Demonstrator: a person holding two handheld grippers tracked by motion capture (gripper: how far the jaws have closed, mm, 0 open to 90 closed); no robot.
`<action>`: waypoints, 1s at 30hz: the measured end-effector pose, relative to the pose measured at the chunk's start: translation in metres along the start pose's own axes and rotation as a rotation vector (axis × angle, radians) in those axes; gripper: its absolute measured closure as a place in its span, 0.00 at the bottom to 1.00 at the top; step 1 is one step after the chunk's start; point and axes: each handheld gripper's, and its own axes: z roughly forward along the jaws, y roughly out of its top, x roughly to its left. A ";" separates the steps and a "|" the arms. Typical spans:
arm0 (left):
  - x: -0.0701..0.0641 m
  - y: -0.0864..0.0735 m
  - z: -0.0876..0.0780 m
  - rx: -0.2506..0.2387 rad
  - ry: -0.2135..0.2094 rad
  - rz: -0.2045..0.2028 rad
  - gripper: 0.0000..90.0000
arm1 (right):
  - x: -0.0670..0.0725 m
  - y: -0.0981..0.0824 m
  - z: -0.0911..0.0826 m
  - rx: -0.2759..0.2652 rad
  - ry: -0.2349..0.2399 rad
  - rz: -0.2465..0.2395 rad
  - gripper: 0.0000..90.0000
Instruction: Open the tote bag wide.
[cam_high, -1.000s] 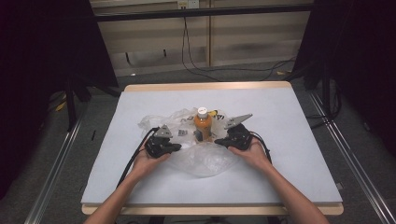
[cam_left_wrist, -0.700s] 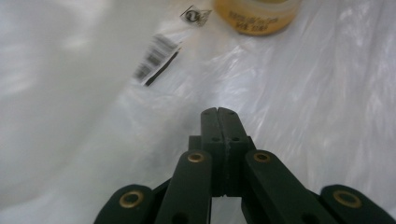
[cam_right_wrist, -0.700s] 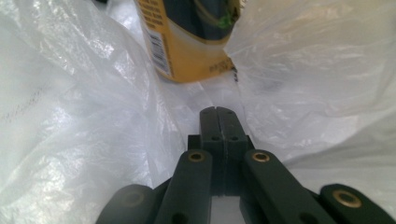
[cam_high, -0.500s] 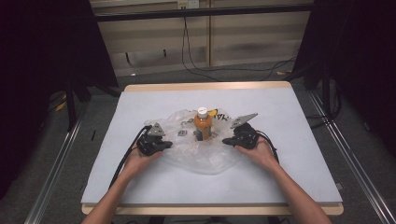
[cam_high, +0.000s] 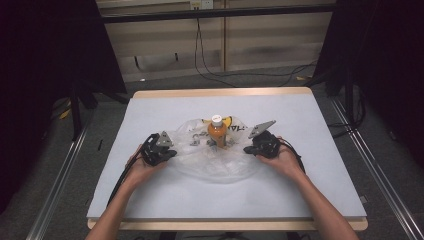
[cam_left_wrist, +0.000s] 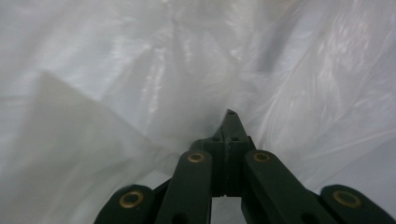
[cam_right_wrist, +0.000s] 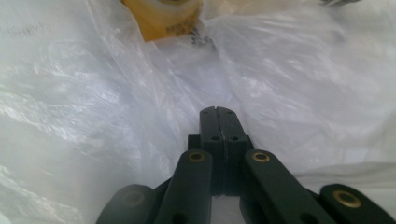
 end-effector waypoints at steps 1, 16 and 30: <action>0.001 0.000 0.000 0.009 0.003 -0.002 1.00 | -0.001 0.000 -0.001 0.008 -0.015 -0.008 1.00; 0.000 0.004 -0.008 0.141 0.009 0.096 1.00 | -0.015 -0.011 -0.016 0.082 -0.051 -0.043 1.00; 0.001 0.000 -0.011 0.141 -0.004 0.074 1.00 | -0.015 -0.013 -0.019 0.094 -0.070 -0.043 1.00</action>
